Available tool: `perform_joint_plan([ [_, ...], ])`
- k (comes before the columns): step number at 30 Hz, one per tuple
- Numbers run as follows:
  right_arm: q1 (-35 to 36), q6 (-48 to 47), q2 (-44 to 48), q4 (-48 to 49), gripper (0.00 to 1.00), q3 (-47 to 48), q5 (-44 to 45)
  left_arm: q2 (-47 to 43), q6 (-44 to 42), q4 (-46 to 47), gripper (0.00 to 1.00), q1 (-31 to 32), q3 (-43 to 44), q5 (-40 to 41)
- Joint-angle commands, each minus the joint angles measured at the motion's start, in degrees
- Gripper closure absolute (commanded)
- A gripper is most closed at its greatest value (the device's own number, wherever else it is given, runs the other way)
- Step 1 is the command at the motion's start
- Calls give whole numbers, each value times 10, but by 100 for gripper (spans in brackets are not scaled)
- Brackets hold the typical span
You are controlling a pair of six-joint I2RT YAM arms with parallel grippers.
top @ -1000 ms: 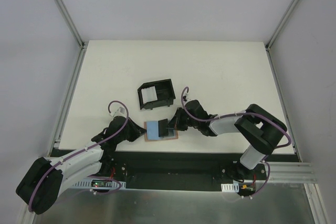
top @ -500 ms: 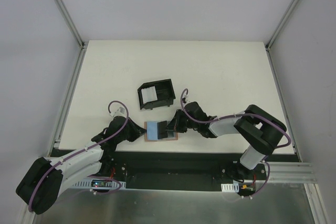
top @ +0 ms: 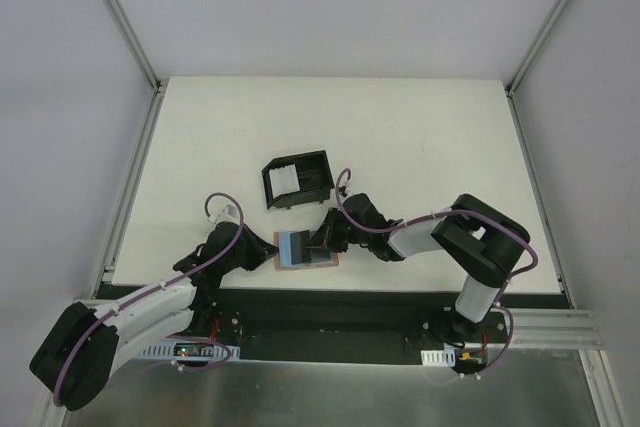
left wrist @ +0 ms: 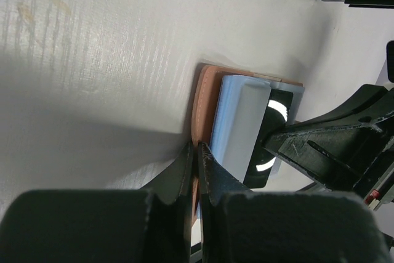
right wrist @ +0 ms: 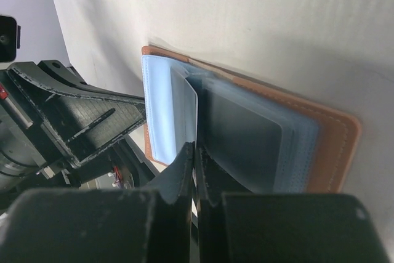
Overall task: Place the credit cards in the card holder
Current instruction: Insert the credit card into the card holder.
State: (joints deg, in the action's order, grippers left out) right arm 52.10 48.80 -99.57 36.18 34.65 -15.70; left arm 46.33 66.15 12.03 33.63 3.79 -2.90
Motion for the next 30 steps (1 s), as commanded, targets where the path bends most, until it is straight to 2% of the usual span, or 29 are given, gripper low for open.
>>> perform_joint_plan([
  [1, 20, 9, -28, 13, 97, 31, 2, -4, 5, -24, 100, -5, -23, -2],
  [4, 21, -5, -27, -4, 92, 39, 8, -4, 4, -24, 100, -5, -22, -3],
  [5, 20, -14, -19, -21, 87, 42, 15, -4, 4, -23, 100, -5, -22, -3],
  [8, 19, -48, 14, -93, 74, 45, 45, -7, 3, -25, 100, -5, -23, -4],
  [11, 19, -81, 43, -166, 69, 55, 74, -10, 4, -24, 100, -5, -26, -3],
  [15, 21, -101, 54, -209, 66, 69, 81, -9, 4, -24, 100, -5, -24, -1],
  [30, 42, -111, -5, -239, 66, 141, 30, -6, 0, -25, 100, -5, -21, -4],
])
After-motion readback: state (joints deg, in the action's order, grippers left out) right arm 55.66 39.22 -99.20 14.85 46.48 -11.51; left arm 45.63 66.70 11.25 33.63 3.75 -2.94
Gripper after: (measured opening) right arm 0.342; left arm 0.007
